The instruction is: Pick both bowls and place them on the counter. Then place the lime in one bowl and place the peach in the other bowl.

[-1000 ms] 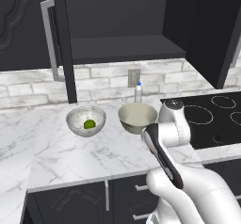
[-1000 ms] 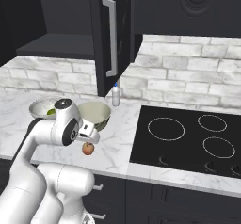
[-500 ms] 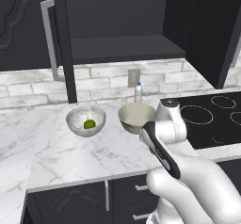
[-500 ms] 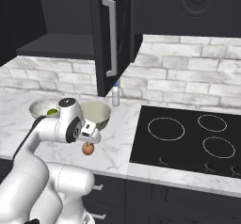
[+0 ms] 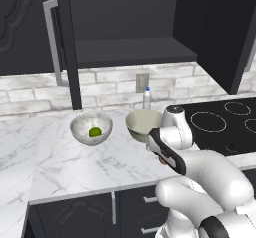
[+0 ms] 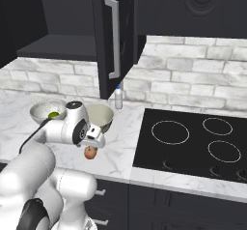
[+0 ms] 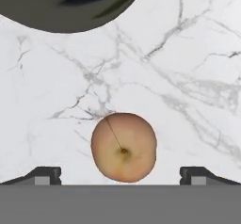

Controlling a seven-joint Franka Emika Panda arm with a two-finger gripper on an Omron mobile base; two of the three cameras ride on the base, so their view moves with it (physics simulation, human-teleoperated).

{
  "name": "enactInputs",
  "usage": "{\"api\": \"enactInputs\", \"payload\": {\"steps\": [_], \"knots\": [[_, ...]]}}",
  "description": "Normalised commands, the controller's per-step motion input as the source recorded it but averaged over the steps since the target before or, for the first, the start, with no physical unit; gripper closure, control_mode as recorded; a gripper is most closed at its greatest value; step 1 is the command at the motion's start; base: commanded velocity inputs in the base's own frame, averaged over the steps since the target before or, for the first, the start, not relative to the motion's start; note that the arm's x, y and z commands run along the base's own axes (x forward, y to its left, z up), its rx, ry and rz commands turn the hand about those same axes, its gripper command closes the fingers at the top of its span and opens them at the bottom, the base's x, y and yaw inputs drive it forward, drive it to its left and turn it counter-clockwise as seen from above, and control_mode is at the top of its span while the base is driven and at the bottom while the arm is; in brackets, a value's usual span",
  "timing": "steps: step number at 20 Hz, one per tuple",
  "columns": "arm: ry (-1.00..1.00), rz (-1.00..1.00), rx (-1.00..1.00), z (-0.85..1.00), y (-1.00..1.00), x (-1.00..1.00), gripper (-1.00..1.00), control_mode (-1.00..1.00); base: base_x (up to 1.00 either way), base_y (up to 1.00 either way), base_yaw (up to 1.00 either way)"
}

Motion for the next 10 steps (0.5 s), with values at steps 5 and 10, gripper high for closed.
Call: {"api": "enactInputs", "payload": {"steps": [5,10], "knots": [[0.04,0.00,0.00,-0.50,0.00,0.06,-1.00,-1.00,0.00,0.00,0.00],[0.04,0.00,0.00,-0.38,-0.01,0.00,-1.00,-1.00,0.00,0.00,0.00]]}}
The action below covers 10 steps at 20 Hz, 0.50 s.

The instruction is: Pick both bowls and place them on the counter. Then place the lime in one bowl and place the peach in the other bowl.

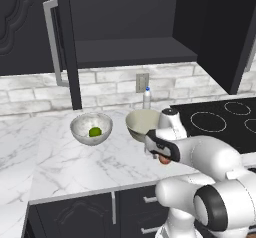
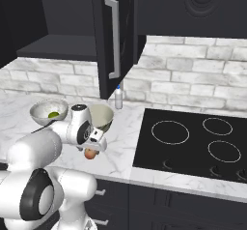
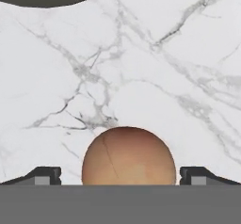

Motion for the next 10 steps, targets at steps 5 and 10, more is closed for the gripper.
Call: {"api": "enactInputs", "payload": {"steps": [5,10], "knots": [[0.01,0.00,0.00,-0.28,-0.04,0.00,-1.00,-1.00,0.00,0.00,0.00],[0.02,0.00,0.00,-0.09,-0.03,-0.07,1.00,-1.00,0.00,0.00,0.00]]}}
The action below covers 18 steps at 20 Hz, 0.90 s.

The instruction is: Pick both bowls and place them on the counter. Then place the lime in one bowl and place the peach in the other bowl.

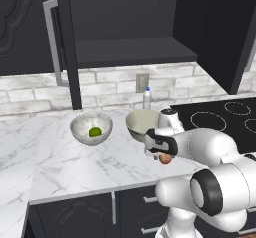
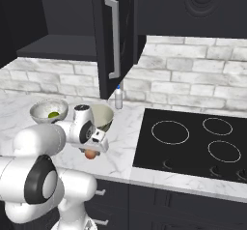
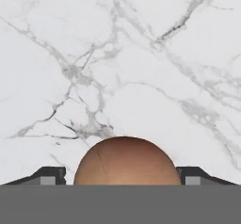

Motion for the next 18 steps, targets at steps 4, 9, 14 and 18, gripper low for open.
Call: {"api": "enactInputs", "payload": {"steps": [4,9,14,18], "knots": [[0.01,0.00,0.00,-0.01,0.00,-0.02,1.00,-1.00,0.00,0.00,0.00],[0.07,0.00,0.00,0.05,0.00,-0.23,1.00,-1.00,0.00,0.00,0.00],[-0.01,0.00,0.00,0.57,0.02,-0.38,1.00,-1.00,0.00,0.00,0.00],[-0.11,0.00,0.00,0.79,0.14,-0.13,1.00,-1.00,0.00,0.00,0.00]]}}
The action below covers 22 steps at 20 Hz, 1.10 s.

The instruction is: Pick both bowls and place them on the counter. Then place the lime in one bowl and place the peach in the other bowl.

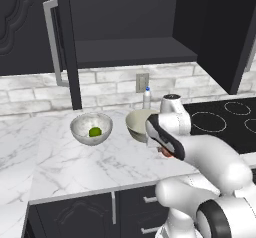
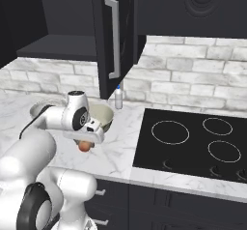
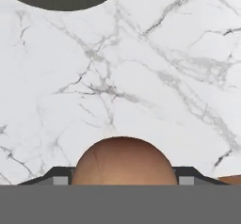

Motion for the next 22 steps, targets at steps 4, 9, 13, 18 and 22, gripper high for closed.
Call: {"api": "enactInputs", "payload": {"steps": [4,9,13,18,22], "knots": [[-0.11,0.00,0.00,0.75,0.15,0.00,1.00,-1.00,0.00,0.00,0.00],[-0.10,0.00,0.00,0.49,0.13,0.30,1.00,-1.00,0.00,0.00,0.00],[-0.02,0.00,0.00,0.33,0.10,0.64,1.00,-1.00,0.00,0.00,0.00],[0.00,0.00,0.00,0.28,0.06,0.75,1.00,-1.00,0.00,0.00,0.00],[0.00,0.00,0.00,0.22,0.12,0.67,1.00,-1.00,0.00,0.00,0.00]]}}
